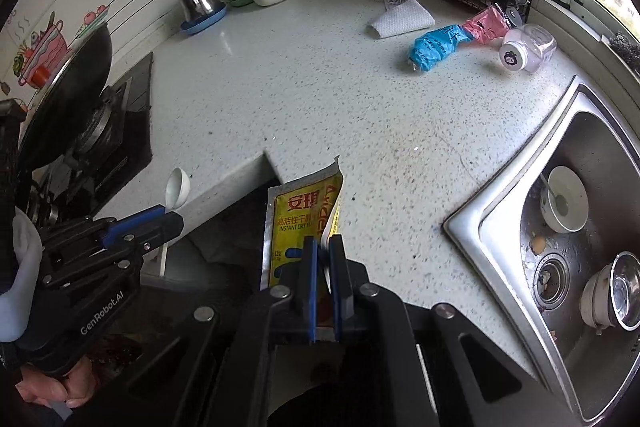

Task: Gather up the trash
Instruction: 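Carry the white spoon and yellow yeast packet down over the red bin, then open the right tool to drop the yellow yeast packet into the red bin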

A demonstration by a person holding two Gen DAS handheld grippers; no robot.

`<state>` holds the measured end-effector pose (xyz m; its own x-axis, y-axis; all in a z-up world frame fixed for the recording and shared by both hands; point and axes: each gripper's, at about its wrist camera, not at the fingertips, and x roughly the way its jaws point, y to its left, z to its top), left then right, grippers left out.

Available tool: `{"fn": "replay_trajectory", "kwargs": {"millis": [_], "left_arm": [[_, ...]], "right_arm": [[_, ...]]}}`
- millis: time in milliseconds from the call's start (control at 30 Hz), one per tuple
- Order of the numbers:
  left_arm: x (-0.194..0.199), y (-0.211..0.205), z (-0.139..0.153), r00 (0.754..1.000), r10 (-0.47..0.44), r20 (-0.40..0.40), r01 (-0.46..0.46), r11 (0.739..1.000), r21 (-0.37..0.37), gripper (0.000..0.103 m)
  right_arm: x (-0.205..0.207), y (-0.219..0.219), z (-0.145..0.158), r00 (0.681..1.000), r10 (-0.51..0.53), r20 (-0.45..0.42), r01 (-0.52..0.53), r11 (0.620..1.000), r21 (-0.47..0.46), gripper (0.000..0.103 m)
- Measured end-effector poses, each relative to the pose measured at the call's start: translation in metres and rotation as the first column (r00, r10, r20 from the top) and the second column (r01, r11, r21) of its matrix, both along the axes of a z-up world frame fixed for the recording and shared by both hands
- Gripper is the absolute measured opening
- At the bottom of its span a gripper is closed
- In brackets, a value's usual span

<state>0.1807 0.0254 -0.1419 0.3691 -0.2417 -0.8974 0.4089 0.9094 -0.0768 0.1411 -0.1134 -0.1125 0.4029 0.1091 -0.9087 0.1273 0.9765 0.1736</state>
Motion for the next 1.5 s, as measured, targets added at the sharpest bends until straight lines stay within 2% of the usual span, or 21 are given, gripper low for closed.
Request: {"fn": "replay_trajectory", "kwargs": {"millis": [267,433,533,667,933,1133,1300,1500], "left_arm": [[-0.048,0.040,-0.028,0.995,0.089,-0.038,-0.088,0.996,0.019,0.010],[-0.064,0.062,-0.062,0.982,0.159,-0.102,-0.158,0.987,0.016,0.010],[-0.071,0.071,-0.086,0.978,0.183,-0.100,-0.180,0.983,0.036,0.010],[-0.071,0.084,-0.131,0.968,0.221,-0.120,-0.217,0.975,0.045,0.010],[-0.052,0.097,-0.269,0.941,0.282,-0.187,-0.277,0.959,0.055,0.010],[-0.040,0.097,-0.350,0.943,0.266,-0.200,-0.260,0.964,0.053,0.010],[-0.036,0.087,-0.399,0.949,0.238,-0.205,-0.226,0.971,0.081,0.010],[-0.035,0.077,-0.432,0.957,0.189,-0.220,-0.178,0.982,0.071,0.010]], "right_arm": [[-0.035,0.042,-0.025,0.997,0.070,-0.043,-0.071,0.997,-0.031,0.005],[-0.044,0.063,-0.053,0.988,0.129,-0.082,-0.132,0.991,-0.032,0.004],[-0.046,0.073,-0.077,0.982,0.160,-0.099,-0.164,0.986,-0.029,0.001],[-0.041,0.085,-0.129,0.972,0.211,-0.105,-0.213,0.977,-0.011,0.001],[-0.017,0.097,-0.262,0.958,0.253,-0.133,-0.257,0.966,-0.018,0.000],[-0.008,0.091,-0.352,0.956,0.240,-0.170,-0.246,0.969,-0.016,0.000],[-0.007,0.084,-0.412,0.954,0.206,-0.220,-0.212,0.977,-0.005,0.000],[-0.012,0.070,-0.446,0.954,0.172,-0.244,-0.178,0.984,0.000,0.000]]}}
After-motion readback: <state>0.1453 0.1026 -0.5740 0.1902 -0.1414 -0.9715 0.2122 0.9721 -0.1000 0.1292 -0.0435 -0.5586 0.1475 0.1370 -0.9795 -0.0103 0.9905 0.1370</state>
